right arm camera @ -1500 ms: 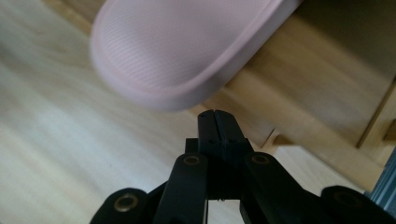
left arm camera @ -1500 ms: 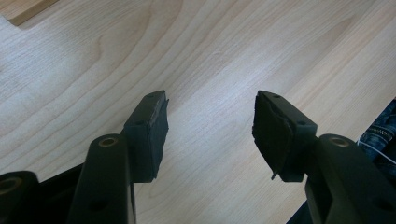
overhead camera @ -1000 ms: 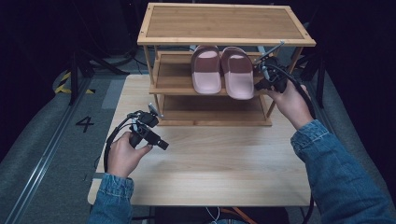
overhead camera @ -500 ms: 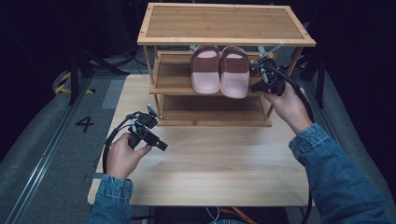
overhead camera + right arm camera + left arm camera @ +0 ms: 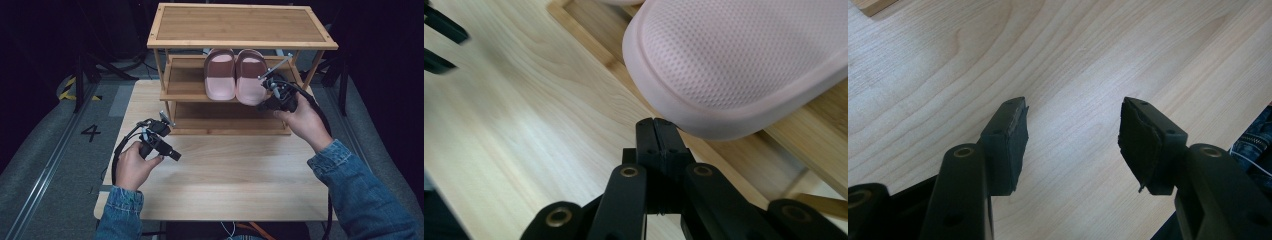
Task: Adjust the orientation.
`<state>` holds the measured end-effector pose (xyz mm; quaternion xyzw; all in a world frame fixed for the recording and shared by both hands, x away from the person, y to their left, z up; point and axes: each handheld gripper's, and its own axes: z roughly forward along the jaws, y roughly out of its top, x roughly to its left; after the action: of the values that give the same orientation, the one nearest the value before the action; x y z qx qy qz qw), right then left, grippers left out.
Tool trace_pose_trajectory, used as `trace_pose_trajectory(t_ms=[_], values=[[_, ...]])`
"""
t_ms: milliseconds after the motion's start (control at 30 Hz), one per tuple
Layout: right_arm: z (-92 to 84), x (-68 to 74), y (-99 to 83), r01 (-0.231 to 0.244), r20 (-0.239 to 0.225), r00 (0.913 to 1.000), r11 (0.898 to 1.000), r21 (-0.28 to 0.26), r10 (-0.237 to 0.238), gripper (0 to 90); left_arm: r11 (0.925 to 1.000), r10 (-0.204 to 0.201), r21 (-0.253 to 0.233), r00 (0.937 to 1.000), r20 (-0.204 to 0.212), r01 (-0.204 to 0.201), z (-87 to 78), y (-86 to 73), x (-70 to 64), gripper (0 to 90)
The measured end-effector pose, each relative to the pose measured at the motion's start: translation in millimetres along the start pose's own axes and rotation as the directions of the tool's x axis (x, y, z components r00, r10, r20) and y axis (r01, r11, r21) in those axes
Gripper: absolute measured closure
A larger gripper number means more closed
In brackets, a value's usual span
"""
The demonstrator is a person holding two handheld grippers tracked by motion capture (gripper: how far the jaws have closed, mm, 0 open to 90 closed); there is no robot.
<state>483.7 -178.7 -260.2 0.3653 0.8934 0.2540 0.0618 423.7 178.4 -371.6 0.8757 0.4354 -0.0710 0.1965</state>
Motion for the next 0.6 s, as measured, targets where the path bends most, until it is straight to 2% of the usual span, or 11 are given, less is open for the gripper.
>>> trace_pose_trajectory(t_ms=[167,333,467,600], values=[[1.2,-6.3,3.5,0.005,0.035,0.9994,1.000,0.006,-0.006,89.7,0.9999,0.004,0.010,1.0000,-0.001,-0.004,1.8,1.9,-0.5,45.1],[-0.4,-4.4,2.7,0.002,0.026,0.9997,1.000,-0.006,-0.002,89.7,1.0000,0.005,0.000,1.0000,0.001,-0.005,0.7,2.1,-1.4,45.1],[-12.2,1.5,-3.6,0.033,0.028,0.9991,0.999,-0.035,-0.032,89.6,0.9999,0.003,-0.013,1.0000,-0.003,-0.003,-2.1,0.9,-0.5,45.2],[-27.9,-3.4,-15.1,0.026,0.038,0.9990,0.997,-0.066,-0.023,89.6,0.9996,-0.005,-0.029,1.0000,-0.003,0.005,-6.0,-1.9,0.9,45.2]])
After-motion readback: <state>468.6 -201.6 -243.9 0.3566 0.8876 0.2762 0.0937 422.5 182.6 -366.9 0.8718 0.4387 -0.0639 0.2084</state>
